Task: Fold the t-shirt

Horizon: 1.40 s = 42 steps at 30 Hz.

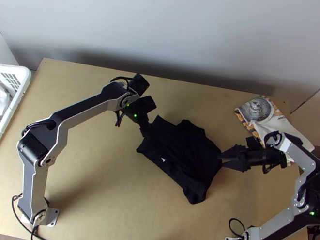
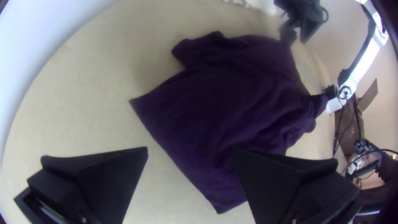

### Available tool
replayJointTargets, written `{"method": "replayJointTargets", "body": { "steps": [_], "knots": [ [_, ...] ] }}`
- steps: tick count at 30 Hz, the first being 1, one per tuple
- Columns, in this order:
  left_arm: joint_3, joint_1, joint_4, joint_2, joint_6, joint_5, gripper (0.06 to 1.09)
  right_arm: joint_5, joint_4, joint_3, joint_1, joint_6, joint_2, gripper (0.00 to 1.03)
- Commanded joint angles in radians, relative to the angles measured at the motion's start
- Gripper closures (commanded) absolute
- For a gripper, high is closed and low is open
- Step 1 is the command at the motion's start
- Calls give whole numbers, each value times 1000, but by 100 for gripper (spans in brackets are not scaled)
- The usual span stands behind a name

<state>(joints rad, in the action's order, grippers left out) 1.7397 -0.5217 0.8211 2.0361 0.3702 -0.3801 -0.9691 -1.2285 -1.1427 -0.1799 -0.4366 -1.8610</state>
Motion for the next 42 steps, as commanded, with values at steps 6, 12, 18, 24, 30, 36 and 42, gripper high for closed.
{"method": "replayJointTargets", "body": {
  "steps": [6, 12, 18, 24, 30, 36, 42],
  "knots": [
    [6, -17, 1, -1, -8, 17, 10, 82, 9, -49, -101, -73, -81, 5],
    [21, -32, 1, 3, -13, 29, 10, 124, 46, -29, -75, -80, -116, 5],
    [32, -32, 1, 6, -17, 30, 10, 121, 58, 3, -7, -93, -127, 5],
    [32, -38, 3, 10, -22, 32, 10, 90, 60, 4, 88, -85, -122, 5],
    [32, -44, 1, 13, -25, 33, 10, 66, 96, -14, 172, -28, -99, 5],
    [32, -47, 1, 15, -27, 35, 10, 58, 162, -35, 261, 53, -92, 5],
    [32, -46, 3, 9, -28, 41, 10, 59, 196, -37, 341, 141, -98, 17]
  ]
}}
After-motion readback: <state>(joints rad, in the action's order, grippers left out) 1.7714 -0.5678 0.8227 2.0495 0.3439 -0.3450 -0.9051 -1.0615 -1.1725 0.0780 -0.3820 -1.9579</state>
